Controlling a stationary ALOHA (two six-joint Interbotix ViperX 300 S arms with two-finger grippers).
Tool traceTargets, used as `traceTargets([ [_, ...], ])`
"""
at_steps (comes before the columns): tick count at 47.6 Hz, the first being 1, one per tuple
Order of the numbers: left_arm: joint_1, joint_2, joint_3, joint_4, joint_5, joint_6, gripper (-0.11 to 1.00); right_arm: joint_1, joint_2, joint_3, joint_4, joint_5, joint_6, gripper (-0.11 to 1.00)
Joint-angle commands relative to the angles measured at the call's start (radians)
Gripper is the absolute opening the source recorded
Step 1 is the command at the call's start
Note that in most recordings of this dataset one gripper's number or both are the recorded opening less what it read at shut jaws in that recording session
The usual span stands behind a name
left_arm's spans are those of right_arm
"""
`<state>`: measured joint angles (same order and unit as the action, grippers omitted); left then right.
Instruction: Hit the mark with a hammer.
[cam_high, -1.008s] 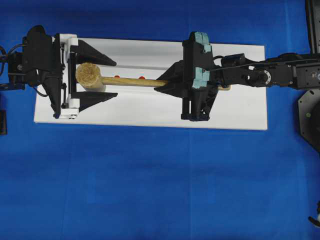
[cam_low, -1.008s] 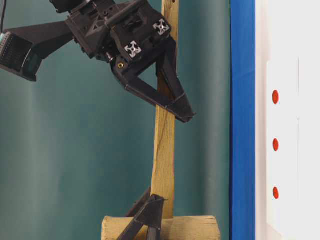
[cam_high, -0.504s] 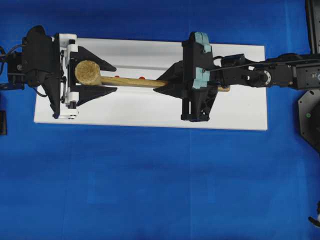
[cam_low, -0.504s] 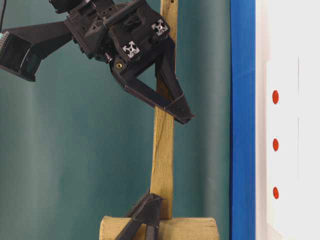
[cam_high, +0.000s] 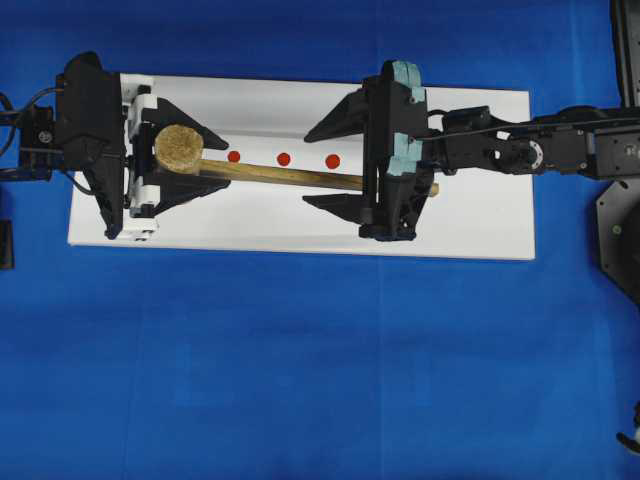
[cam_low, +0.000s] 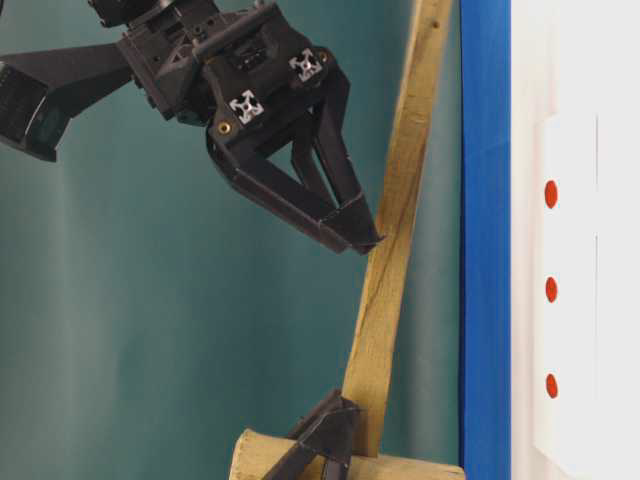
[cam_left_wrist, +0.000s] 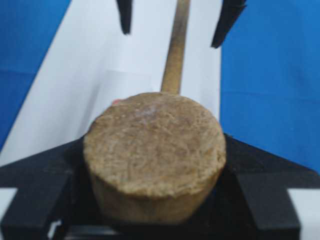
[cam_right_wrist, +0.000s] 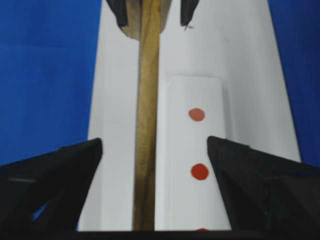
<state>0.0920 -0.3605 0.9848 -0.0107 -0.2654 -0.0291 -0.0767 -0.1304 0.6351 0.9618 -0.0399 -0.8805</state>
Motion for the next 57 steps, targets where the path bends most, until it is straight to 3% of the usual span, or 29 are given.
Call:
traceTargets([
  [1, 0.002, -0.02, -0.023, -0.003, 0.008, -0.028, 0.43, 0.003, -0.034, -0.014, -0.012, -0.02, -0.014, 0.94],
  [10, 0.002, -0.041, -0.026, -0.003, 0.032, -0.178, 0.43, 0.02, -0.043, -0.012, -0.037, -0.058, -0.069, 0.91],
  [17, 0.002, -0.067, -0.025, -0.005, 0.034, -0.376, 0.43, 0.025, -0.043, -0.012, -0.049, -0.078, -0.117, 0.91],
  [32, -0.026, -0.092, -0.02, -0.005, 0.031, -0.867, 0.43, 0.025, -0.037, -0.015, -0.051, -0.08, -0.167, 0.91],
  [36, -0.032, -0.094, -0.02, -0.003, 0.028, -0.956, 0.43, 0.026, -0.034, -0.015, -0.057, -0.078, -0.167, 0.91],
  [45, -0.058, -0.098, -0.023, -0.005, 0.025, -1.092, 0.43, 0.026, -0.015, -0.017, -0.078, -0.08, -0.169, 0.91],
  [57, -0.067, -0.097, -0.026, -0.003, 0.012, -1.121, 0.43, 0.028, 0.005, -0.028, -0.087, -0.074, -0.17, 0.9],
])
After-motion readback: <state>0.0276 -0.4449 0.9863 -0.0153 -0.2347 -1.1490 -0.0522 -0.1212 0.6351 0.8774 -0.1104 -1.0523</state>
